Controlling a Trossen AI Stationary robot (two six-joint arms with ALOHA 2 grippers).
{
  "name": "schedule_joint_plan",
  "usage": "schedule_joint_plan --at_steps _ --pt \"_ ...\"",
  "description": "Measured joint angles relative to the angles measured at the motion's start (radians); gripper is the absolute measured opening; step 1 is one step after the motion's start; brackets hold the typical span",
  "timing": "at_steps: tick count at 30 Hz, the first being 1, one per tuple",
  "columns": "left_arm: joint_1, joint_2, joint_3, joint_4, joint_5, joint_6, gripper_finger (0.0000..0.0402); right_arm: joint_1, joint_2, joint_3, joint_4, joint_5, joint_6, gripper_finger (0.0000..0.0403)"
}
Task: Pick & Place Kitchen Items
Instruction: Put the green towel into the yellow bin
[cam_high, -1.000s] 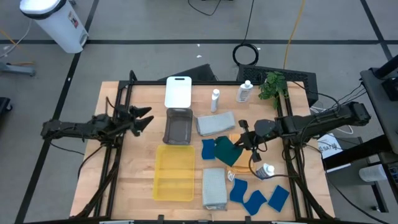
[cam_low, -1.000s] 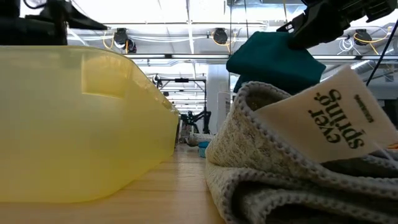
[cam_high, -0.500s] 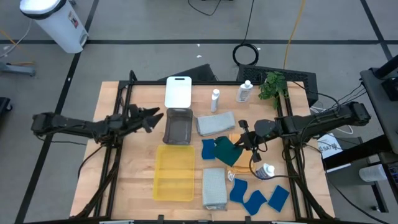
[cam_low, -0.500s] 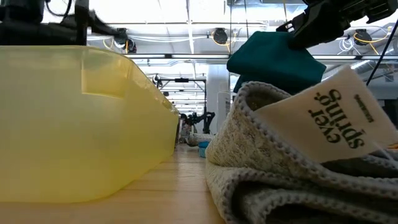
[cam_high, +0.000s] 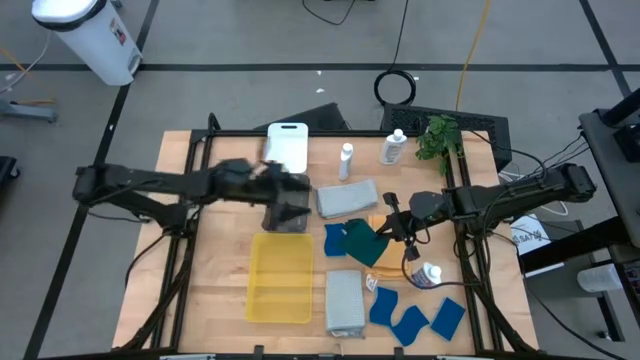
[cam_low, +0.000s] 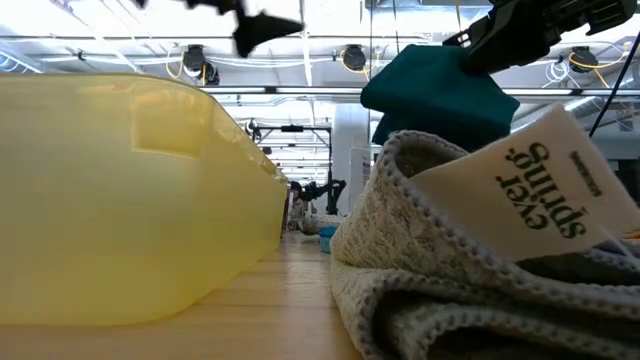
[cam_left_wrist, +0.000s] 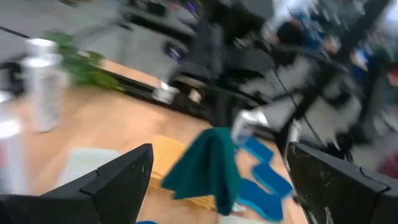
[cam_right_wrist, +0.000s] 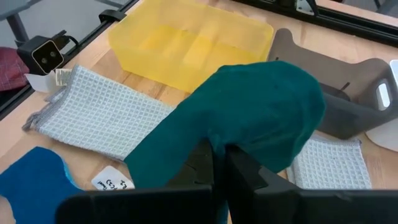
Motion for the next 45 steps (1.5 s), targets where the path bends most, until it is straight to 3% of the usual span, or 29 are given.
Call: schedule_joint_plan --at_steps 7,15,20,24,32,37,41,45 --pt "0.000 0.325 0.350 -0.213 0.137 0.117 0.0374 0.000 0.003 0.000 -0.002 0.000 0.010 0.0000" --pt "0.012 0.555 0.548 -0.245 0.343 0.156 0.0374 0.018 0.003 0.000 -0.008 -0.001 0.004 0.0000" --pt "0.036 0.612 0.567 -0.242 0.403 0.134 0.0374 0.048 0.003 0.000 0.012 0.014 -0.049 0.0000" --pt "0.051 0.636 0.567 -0.233 0.476 0.115 0.0374 0.060 0.003 0.000 0.034 0.103 -0.094 0.0000" --pt "0.049 0.653 0.567 -0.221 0.479 0.125 0.0374 0.059 0.003 0.000 0.067 0.225 -0.103 0.0000" --pt "0.049 0.653 0.567 -0.206 0.477 0.113 0.0370 0.059 0.004 0.000 0.068 0.232 -0.103 0.0000" --pt "0.049 0.653 0.567 -0.213 0.476 0.107 0.0327 0.059 0.004 0.000 0.067 0.232 -0.102 0.0000" --pt "0.048 0.653 0.567 -0.210 0.460 0.106 0.0241 0.059 0.004 0.000 0.068 0.232 -0.102 0.0000"
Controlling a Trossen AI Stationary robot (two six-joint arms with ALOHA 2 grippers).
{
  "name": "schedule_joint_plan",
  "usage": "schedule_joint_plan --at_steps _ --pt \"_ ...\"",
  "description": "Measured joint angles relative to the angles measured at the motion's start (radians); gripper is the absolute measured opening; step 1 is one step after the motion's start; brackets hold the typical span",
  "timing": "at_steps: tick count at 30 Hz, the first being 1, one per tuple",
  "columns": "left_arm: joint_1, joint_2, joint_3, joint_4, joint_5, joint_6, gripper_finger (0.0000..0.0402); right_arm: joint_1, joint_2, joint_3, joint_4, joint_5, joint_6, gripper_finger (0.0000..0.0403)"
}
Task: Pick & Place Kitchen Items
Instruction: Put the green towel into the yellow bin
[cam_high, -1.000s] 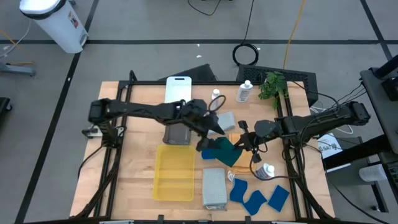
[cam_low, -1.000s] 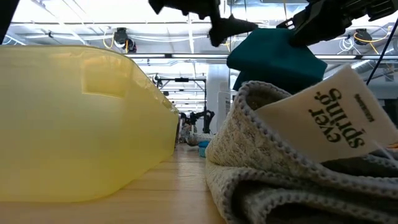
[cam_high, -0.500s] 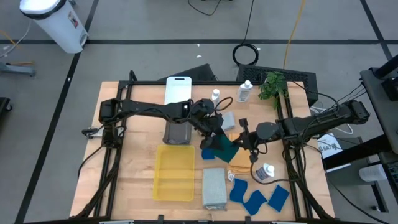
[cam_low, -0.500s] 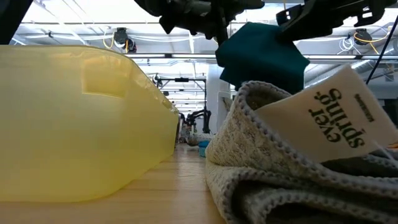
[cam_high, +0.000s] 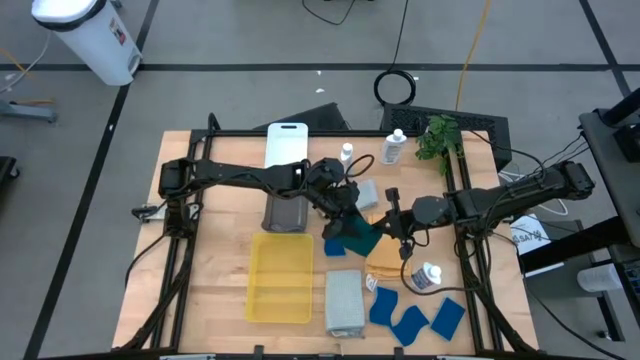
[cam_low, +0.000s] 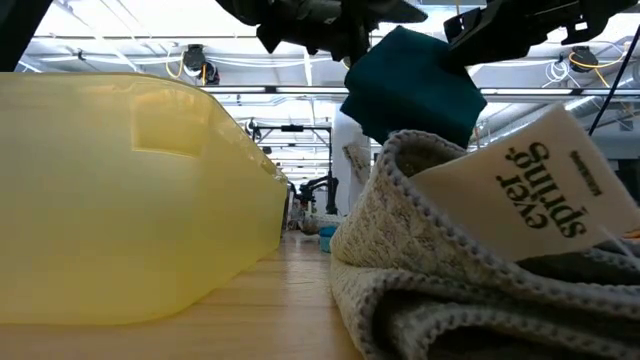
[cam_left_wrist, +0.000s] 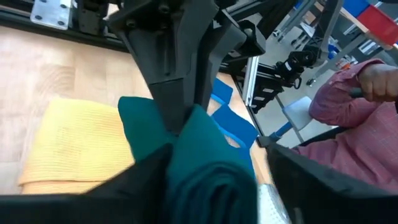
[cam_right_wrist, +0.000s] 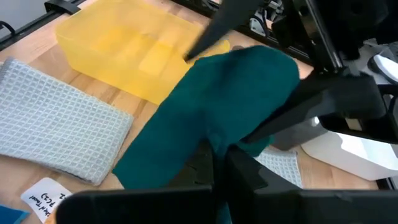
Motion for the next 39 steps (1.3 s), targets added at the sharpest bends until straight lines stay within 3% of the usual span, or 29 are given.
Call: schedule_joint_plan --at_steps 5,12,17,20,24,28,33,39 --pt "-0.005 0.005 0.000 0.003 -0.039 0.007 0.0130 0.000 0.000 0.000 0.011 0.000 0.000 0.0000" --pt "-0.019 -0.005 -0.001 -0.018 -0.154 0.057 0.0019 0.000 -0.001 0.000 0.017 0.014 0.008 0.0000" --pt "-0.022 -0.075 -0.001 -0.089 -0.262 0.100 0.0020 -0.001 -0.037 0.000 0.008 0.167 0.098 0.0024" --pt "-0.038 -0.131 -0.004 -0.179 -0.359 0.162 0.0012 0.000 -0.081 0.000 -0.049 0.242 0.145 0.0062" --pt "-0.058 -0.220 -0.067 -0.163 -0.452 0.201 0.0013 0.000 -0.145 0.000 -0.130 0.291 0.211 0.0131" --pt "-0.065 -0.322 -0.215 0.016 -0.521 0.229 0.0012 -0.001 -0.188 0.000 -0.153 0.291 0.252 0.0199" --pt "-0.054 -0.429 -0.461 0.376 -0.509 0.270 0.0012 -0.008 -0.192 -0.033 -0.127 0.289 0.256 0.0264" --pt "-0.047 -0.459 -0.669 0.756 -0.474 0.251 0.0012 -0.062 -0.154 -0.110 0.152 0.282 0.208 0.0306"
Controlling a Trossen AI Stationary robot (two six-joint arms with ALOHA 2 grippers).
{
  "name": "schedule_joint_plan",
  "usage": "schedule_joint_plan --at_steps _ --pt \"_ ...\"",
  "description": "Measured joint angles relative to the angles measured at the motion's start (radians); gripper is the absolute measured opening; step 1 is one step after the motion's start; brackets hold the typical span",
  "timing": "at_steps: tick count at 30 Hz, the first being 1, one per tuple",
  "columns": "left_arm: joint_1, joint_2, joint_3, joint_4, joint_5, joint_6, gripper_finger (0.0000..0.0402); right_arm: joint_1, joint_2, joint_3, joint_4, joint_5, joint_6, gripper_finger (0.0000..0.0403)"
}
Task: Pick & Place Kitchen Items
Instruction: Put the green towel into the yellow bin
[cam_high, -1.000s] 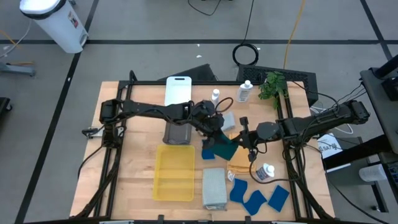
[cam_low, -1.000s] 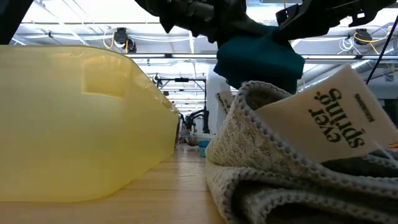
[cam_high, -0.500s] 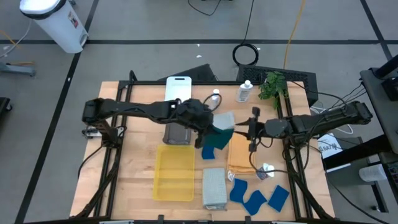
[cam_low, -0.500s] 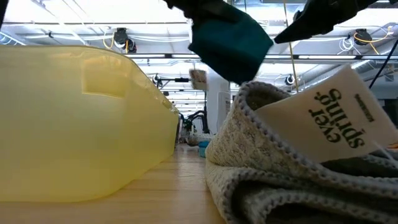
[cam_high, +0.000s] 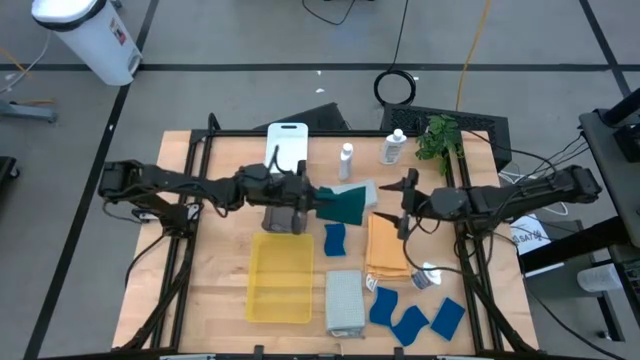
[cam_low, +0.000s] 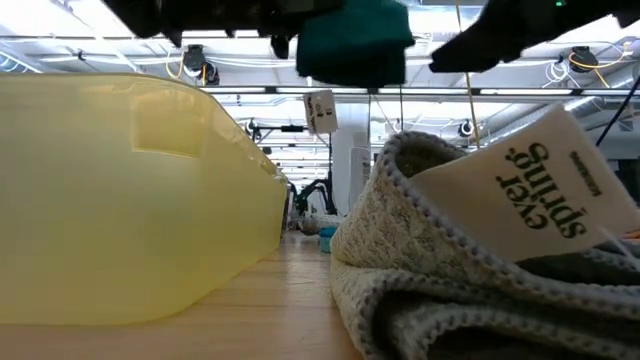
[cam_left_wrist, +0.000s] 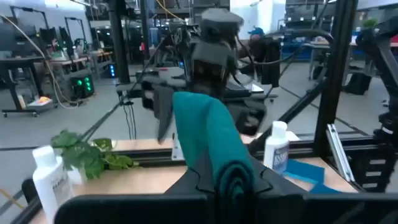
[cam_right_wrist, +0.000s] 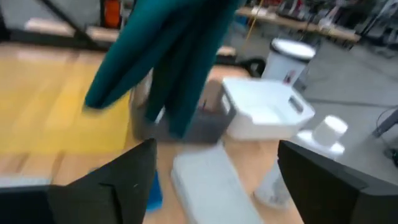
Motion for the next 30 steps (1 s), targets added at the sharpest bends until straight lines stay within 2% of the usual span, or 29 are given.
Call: schedule_joint_plan --at_steps 2,8,15,19,23,27,30 --pt "0.000 0.001 -0.019 0.033 -0.001 -0.010 0.0012 -0.030 0.020 -0.009 0.078 -0.040 -0.001 0.0312" --pt "-0.002 0.000 -0.022 0.032 -0.008 -0.016 0.0012 -0.106 0.125 -0.019 0.226 -0.271 0.036 0.0314" --pt "-0.004 0.000 -0.022 0.013 0.008 -0.018 0.0012 -0.135 0.220 -0.019 0.317 -0.382 0.037 0.0314" --pt "-0.005 0.001 -0.022 0.006 0.087 -0.029 0.0012 -0.147 0.214 -0.019 0.327 -0.426 0.041 0.0312" --pt "-0.012 0.001 -0.022 0.005 0.156 -0.040 0.0012 -0.157 0.192 -0.019 0.356 -0.541 0.090 0.0311" --pt "-0.016 0.001 -0.022 0.005 0.147 -0.043 0.0012 -0.155 0.204 -0.019 0.416 -0.672 0.161 0.0310" --pt "-0.015 0.001 -0.022 0.005 0.107 -0.042 0.0012 -0.141 0.236 -0.019 0.464 -0.679 0.192 0.0309"
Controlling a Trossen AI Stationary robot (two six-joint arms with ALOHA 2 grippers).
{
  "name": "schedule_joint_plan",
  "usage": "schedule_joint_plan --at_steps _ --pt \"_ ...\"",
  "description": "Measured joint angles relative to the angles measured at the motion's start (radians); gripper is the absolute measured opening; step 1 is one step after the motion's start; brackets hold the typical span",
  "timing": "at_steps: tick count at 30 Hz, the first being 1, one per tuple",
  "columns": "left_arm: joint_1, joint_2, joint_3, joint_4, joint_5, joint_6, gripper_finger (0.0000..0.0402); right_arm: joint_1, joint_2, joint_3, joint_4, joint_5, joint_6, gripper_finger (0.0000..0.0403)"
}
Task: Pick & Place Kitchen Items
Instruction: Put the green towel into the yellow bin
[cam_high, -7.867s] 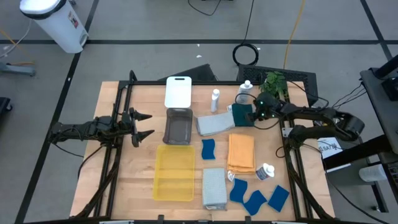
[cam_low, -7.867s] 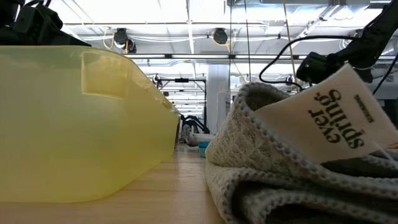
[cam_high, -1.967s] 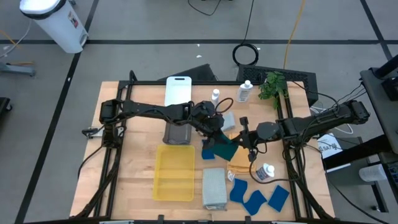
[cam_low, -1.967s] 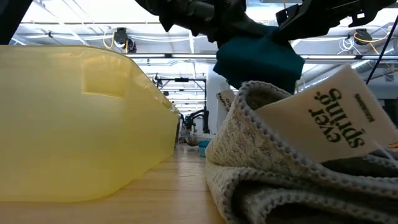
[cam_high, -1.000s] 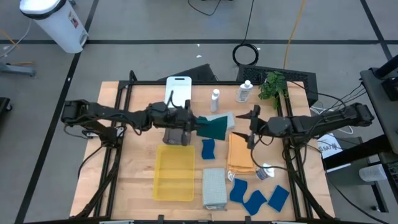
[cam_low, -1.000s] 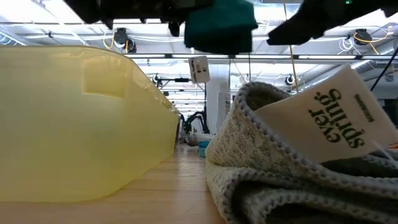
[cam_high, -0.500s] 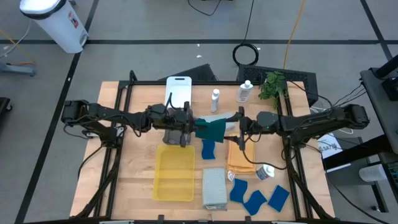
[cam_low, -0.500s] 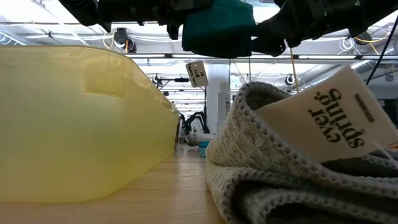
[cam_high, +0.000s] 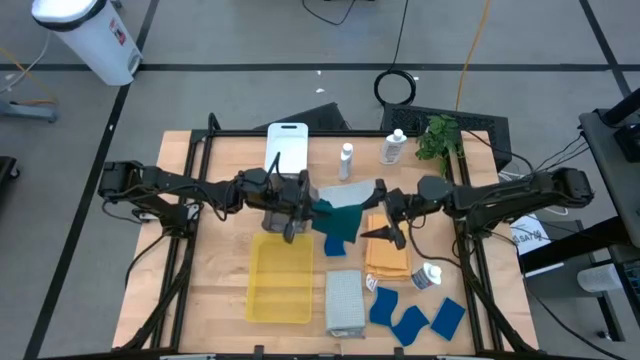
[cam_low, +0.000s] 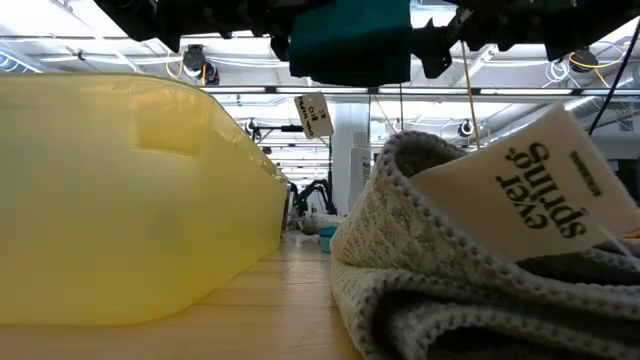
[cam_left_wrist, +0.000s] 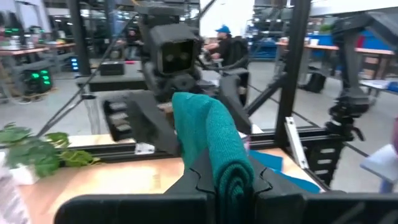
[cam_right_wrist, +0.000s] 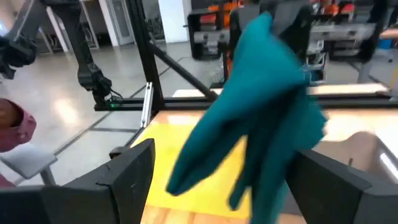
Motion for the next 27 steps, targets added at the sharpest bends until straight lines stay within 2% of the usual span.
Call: schedule_joint_plan --at_steps 8,14,16,21,27 --pt "0.000 0.000 0.000 0.000 -0.068 0.008 0.0012 0.006 0.107 0.000 0.188 0.012 0.002 0.0309" --pt "-0.004 0.000 0.000 0.000 -0.147 0.024 0.0012 0.006 0.164 0.001 0.237 0.222 -0.052 0.0305" --pt "-0.009 0.000 0.000 0.000 -0.150 0.025 0.0012 0.005 0.165 0.000 0.235 0.242 -0.056 0.0294" --pt "-0.016 0.000 0.000 0.000 -0.160 0.027 0.0013 0.007 0.157 0.001 0.237 0.234 -0.058 0.0225" --pt "-0.015 0.000 0.000 0.001 -0.174 0.017 0.0017 0.006 0.157 0.001 0.238 0.099 -0.082 0.0087"
